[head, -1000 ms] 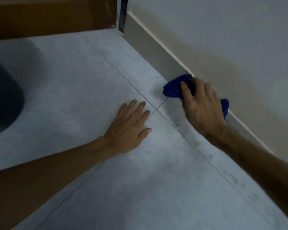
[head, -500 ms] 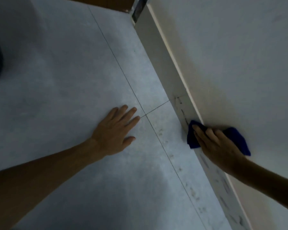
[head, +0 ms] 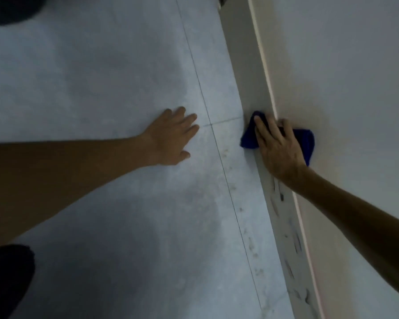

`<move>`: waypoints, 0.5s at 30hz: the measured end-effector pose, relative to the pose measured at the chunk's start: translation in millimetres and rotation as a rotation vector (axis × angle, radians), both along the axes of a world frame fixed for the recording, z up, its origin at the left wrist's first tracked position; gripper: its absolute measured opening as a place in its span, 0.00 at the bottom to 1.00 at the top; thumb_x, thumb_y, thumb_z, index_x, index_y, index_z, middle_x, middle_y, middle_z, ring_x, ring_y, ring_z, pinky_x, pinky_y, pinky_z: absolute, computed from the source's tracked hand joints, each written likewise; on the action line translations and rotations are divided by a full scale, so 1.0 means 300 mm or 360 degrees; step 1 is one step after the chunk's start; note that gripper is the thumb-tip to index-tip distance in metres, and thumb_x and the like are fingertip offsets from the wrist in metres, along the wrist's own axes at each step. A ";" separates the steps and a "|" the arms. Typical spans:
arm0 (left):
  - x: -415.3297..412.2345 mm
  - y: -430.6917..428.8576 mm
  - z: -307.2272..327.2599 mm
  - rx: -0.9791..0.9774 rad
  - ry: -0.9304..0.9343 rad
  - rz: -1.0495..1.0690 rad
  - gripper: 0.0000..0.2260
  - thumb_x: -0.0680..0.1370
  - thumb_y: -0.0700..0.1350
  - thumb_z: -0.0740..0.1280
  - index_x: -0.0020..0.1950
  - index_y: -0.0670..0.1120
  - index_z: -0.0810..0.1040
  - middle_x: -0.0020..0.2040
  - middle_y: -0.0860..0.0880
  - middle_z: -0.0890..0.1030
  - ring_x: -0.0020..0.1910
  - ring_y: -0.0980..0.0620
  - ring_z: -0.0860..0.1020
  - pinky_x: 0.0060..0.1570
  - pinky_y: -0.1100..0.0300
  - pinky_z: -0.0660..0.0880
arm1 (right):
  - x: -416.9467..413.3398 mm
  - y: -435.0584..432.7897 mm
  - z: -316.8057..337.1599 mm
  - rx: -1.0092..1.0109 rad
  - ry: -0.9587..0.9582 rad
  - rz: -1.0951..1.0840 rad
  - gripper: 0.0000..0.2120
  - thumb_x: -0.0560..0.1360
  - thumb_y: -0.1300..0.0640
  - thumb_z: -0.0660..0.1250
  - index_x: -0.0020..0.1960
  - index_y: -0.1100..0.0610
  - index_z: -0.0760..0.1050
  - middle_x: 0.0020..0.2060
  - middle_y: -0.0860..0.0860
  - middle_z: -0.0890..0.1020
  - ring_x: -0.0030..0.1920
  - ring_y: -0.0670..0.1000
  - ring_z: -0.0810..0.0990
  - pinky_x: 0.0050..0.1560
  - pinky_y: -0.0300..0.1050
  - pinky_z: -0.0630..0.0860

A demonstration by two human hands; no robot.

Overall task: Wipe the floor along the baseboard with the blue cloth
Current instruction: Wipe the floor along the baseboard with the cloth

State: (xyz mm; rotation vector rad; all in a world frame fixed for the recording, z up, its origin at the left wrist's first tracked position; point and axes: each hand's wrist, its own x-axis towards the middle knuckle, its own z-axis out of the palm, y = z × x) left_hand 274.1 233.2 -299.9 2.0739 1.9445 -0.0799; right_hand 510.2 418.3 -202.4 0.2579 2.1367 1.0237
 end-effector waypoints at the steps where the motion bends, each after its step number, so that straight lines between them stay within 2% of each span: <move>1: 0.007 -0.018 -0.002 -0.0006 0.0028 -0.0014 0.37 0.81 0.63 0.58 0.82 0.43 0.53 0.83 0.41 0.50 0.80 0.35 0.52 0.75 0.43 0.60 | 0.119 -0.044 0.007 -0.0028 -0.0062 -0.0010 0.33 0.80 0.55 0.62 0.81 0.62 0.54 0.82 0.62 0.46 0.80 0.66 0.46 0.78 0.67 0.47; 4: 0.007 -0.055 -0.006 0.0012 0.0128 -0.0059 0.38 0.81 0.65 0.57 0.82 0.43 0.52 0.83 0.41 0.51 0.80 0.34 0.54 0.73 0.43 0.63 | 0.371 -0.137 0.038 -0.0126 -0.0289 -0.0044 0.35 0.79 0.58 0.66 0.80 0.66 0.55 0.81 0.65 0.48 0.81 0.67 0.46 0.78 0.71 0.45; 6: -0.001 -0.062 0.006 -0.0037 0.0168 -0.0086 0.39 0.81 0.65 0.56 0.83 0.43 0.50 0.83 0.41 0.49 0.80 0.34 0.53 0.73 0.43 0.63 | 0.374 -0.142 0.037 -0.0151 -0.0318 -0.0028 0.35 0.80 0.59 0.63 0.80 0.67 0.51 0.80 0.66 0.46 0.81 0.67 0.44 0.77 0.73 0.42; 10: 0.015 -0.057 0.020 -0.0119 0.0188 -0.0049 0.40 0.81 0.66 0.56 0.83 0.43 0.48 0.83 0.40 0.46 0.80 0.33 0.50 0.73 0.41 0.63 | 0.110 -0.046 -0.008 0.0024 -0.0061 0.0083 0.38 0.79 0.56 0.64 0.81 0.64 0.49 0.81 0.65 0.44 0.81 0.66 0.41 0.77 0.73 0.42; 13: 0.036 -0.055 0.010 -0.0119 0.0198 0.0009 0.40 0.80 0.66 0.55 0.83 0.44 0.47 0.83 0.41 0.45 0.81 0.32 0.48 0.75 0.39 0.60 | -0.158 0.073 -0.039 0.0120 0.0081 0.0139 0.35 0.80 0.52 0.62 0.82 0.62 0.52 0.82 0.62 0.49 0.81 0.64 0.44 0.76 0.71 0.39; 15: 0.033 -0.059 0.002 -0.0100 0.0152 0.0027 0.40 0.80 0.66 0.56 0.83 0.45 0.48 0.84 0.41 0.45 0.81 0.33 0.47 0.76 0.39 0.59 | -0.264 0.120 -0.058 0.0134 0.0122 0.0134 0.33 0.81 0.50 0.60 0.82 0.60 0.55 0.82 0.59 0.51 0.82 0.63 0.45 0.78 0.70 0.41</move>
